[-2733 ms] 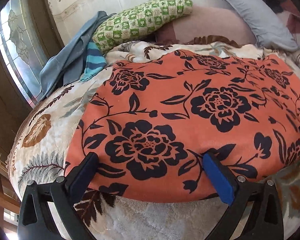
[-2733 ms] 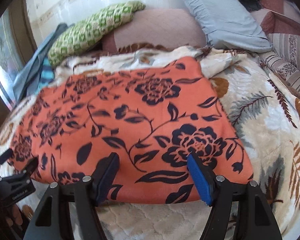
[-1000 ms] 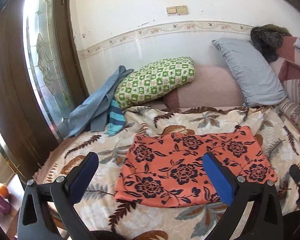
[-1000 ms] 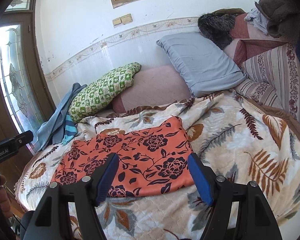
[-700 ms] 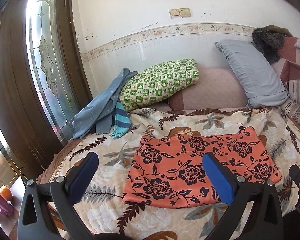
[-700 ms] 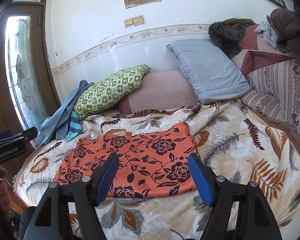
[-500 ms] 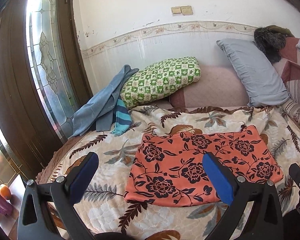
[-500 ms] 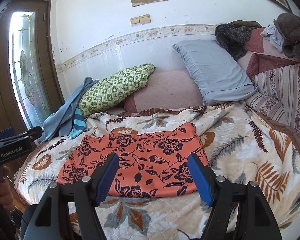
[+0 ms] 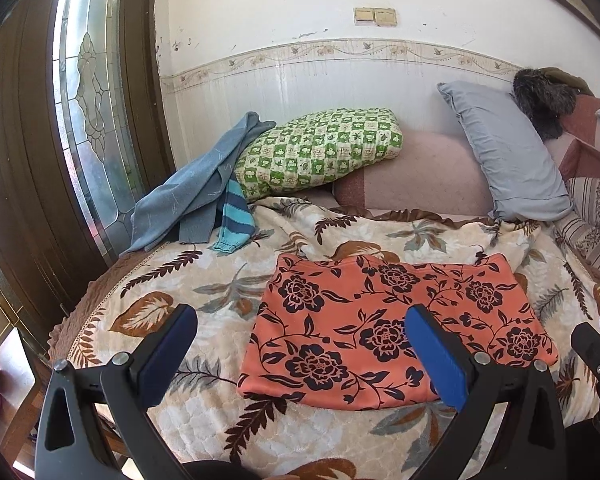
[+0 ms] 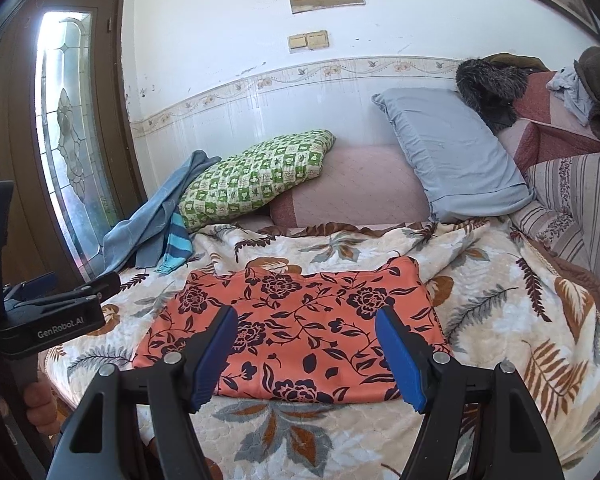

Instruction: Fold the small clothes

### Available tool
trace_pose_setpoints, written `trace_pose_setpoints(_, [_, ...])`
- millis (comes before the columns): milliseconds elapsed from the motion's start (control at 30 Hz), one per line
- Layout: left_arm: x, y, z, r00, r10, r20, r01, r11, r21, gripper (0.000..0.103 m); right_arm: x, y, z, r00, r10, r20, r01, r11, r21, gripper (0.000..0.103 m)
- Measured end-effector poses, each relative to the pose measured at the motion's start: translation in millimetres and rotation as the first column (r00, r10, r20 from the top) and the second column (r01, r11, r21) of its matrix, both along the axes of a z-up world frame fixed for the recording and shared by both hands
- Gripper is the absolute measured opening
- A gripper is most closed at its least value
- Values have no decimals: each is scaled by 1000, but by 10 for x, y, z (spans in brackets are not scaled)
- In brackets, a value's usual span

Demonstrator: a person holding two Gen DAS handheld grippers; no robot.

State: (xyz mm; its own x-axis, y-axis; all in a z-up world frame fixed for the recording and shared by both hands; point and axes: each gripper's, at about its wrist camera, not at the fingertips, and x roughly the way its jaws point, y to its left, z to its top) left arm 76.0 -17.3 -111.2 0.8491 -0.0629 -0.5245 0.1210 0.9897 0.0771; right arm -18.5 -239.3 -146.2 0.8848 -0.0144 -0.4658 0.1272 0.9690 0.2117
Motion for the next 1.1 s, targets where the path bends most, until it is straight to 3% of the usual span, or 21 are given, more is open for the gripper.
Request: trace_pose_setpoints(1100, [179, 327, -138, 998, 55, -40, -55, 998, -15, 103, 275, 379, -55, 995, 80, -59, -83, 996, -43, 74])
